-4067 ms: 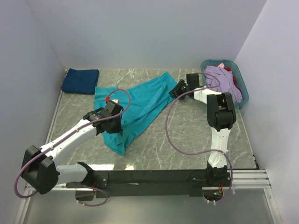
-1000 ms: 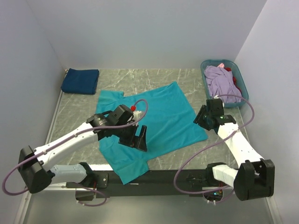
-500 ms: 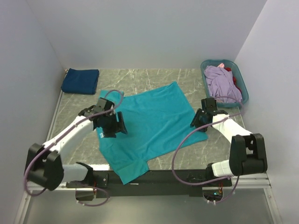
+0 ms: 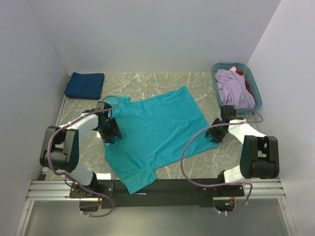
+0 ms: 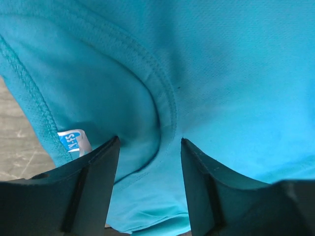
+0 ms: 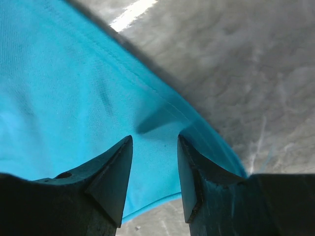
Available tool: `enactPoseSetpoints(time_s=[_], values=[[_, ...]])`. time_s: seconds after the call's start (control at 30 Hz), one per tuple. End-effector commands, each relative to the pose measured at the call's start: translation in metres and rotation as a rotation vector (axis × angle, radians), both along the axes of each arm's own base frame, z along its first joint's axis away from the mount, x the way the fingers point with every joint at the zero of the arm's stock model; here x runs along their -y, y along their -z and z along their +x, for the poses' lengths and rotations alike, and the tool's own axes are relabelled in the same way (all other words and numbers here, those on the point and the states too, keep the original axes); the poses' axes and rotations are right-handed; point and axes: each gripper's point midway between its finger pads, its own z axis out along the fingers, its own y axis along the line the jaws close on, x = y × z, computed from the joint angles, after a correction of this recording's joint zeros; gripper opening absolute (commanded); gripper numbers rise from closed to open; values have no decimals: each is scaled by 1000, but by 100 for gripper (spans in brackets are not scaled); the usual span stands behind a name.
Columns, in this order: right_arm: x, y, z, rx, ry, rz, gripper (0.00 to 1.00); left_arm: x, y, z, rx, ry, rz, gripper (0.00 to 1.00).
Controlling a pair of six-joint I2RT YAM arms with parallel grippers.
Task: Fold and stack the t-shirts
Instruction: Flatten the tshirt out
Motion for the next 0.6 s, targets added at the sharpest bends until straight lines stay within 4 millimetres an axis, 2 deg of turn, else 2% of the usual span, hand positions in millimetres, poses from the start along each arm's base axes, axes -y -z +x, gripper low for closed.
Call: enactPoseSetpoints(time_s=[0.0,0.07,0.2,0.27,0.33,0.4,0.5,0.53,0.57], values=[[10,19,-37,-129,82,38,49,-2,4,9,18,29,15,57],[13,23,-51,-147,123,41,49,-2,7,7,4,32,17,57],[23,9,-63,-95,203,10,50,-7,4,5,9,38,43,62],[28,2,-71,-90,225,-18,50,-12,-4,9,30,35,70,65],[33,-18,-62,-4,235,-43,50,-12,-13,14,52,31,74,67],[34,-39,-48,100,220,-51,52,-14,-32,29,108,22,89,72],[19,-86,1,305,126,-9,54,-14,-61,54,204,18,98,76],[6,-100,18,370,63,3,52,-13,-68,60,227,20,98,77],[-1,-101,29,365,34,-1,52,-11,-81,73,268,20,95,77]])
